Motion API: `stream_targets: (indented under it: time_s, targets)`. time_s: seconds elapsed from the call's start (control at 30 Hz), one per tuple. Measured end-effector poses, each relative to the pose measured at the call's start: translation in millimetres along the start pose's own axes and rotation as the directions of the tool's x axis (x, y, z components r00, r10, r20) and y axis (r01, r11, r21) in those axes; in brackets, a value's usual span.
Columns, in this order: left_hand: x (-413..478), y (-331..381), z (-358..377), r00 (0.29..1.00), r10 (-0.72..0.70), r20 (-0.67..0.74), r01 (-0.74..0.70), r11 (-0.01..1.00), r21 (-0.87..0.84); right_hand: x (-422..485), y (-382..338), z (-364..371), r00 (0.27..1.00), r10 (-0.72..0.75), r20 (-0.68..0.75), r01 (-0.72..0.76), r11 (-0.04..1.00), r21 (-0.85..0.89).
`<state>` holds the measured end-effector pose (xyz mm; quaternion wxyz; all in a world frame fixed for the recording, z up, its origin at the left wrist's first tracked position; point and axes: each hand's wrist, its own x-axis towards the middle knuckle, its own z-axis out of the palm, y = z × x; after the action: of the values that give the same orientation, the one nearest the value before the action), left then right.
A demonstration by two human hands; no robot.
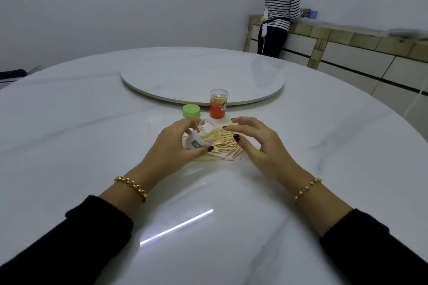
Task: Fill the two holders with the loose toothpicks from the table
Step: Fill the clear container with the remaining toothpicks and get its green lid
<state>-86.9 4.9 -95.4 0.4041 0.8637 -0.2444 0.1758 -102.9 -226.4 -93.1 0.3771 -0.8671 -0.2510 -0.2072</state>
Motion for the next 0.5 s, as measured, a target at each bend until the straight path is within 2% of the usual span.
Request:
stream_targets:
  time_s: [0.17, 0.33, 0.5]
  targets:
    - [-1.1, 1.9, -0.2, 1.0, -0.005, 0.003, 0.005, 1.0, 0.001, -8.4, 24.9, -14.0, 0.994, 0.065, 0.088, -0.051, 0.987, -0.152]
    - [-2.6, 3.5, 0.6, 1.0, -0.013, 0.01, 0.013, 1.0, 0.007, -9.7, 38.3, -20.2, 0.982, 0.149, 0.117, -0.116, 0.96, -0.255]
    - [-2.9, 4.8, 0.7, 1.0, -0.014, 0.009, 0.014, 1.0, 0.007, -4.2, 38.5, -10.1, 0.989, 0.11, 0.103, -0.079, 0.96, -0.268]
